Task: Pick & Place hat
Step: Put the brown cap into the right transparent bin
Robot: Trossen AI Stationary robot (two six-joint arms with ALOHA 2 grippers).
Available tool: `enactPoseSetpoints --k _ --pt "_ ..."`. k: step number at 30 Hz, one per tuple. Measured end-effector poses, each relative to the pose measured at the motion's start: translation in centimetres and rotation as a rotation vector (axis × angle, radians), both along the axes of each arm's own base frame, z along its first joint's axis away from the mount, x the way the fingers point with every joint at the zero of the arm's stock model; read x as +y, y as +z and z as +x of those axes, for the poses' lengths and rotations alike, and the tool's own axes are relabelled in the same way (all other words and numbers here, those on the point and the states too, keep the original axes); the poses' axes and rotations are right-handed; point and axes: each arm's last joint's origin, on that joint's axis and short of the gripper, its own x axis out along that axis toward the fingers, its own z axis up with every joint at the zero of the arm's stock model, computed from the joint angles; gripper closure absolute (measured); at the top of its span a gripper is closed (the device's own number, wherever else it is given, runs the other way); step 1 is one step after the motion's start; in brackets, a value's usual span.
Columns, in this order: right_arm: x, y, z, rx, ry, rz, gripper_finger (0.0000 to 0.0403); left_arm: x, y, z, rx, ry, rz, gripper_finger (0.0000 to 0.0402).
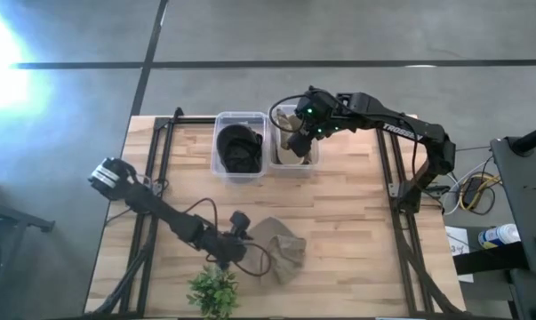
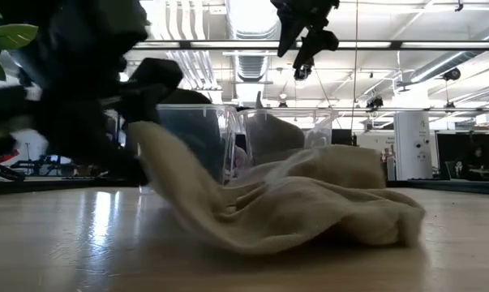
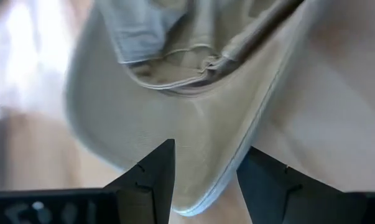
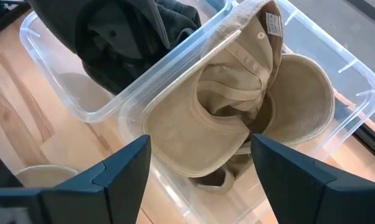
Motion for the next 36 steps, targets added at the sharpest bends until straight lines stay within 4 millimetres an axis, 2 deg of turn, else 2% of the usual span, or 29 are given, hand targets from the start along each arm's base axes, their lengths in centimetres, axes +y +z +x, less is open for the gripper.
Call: enactPoseSetpoints --k 5,9,12,17,19,22,25,28,30,33,36 --pt "0.1 -0.1 -0.2 0.02 0.001 0.007 0.0131 -0.5 -0.3 1.6 -0.03 0.021 0.046 0.0264" --pt "0.5 -0.1 -0.4 0.043 0.016 0.011 0.0135 -1.3 0.1 2.9 -0.035 0.007 0.0 0.0334" --pt "1.5 0.5 -0.7 0.03 0.051 0.0 0.0141 -1.4 0.6 4.0 -0.06 0.06 -0.05 0.0386" --pt "4.5 2.9 -2.7 -0.028 0.095 -0.071 0.0152 -0.3 1.8 5.4 -0.079 0.263 -0.226 0.0391" --pt "5.9 4.0 -4.1 -0.052 0.083 -0.102 0.0156 0.4 3.4 5.5 -0.091 0.333 -0.348 0.0394" --pt "7.6 5.4 -6.4 -0.103 0.054 -0.105 0.0162 1.8 7.2 5.5 -0.121 0.394 -0.644 0.0395" --pt "9.0 6.4 -8.7 -0.169 0.02 -0.101 0.0169 3.9 11.1 5.1 -0.157 0.464 -0.936 0.0395" --pt "10.0 7.0 -10.9 -0.227 -0.027 -0.126 0.0174 6.7 14.6 4.3 -0.256 0.572 -1.141 0.0395" --pt "10.4 7.1 -12.2 -0.26 -0.068 -0.151 0.0175 8.7 16.9 3.6 -0.391 0.64 -1.261 0.0395" --pt "11.0 6.8 -13.7 -0.296 -0.124 -0.183 0.0174 11.1 19.9 2.4 -0.681 0.769 -1.365 0.0395" --pt "11.5 6.0 -14.6 -0.32 -0.181 -0.197 0.0175 13.6 21.4 1.8 -0.93 0.882 -1.413 0.0394"
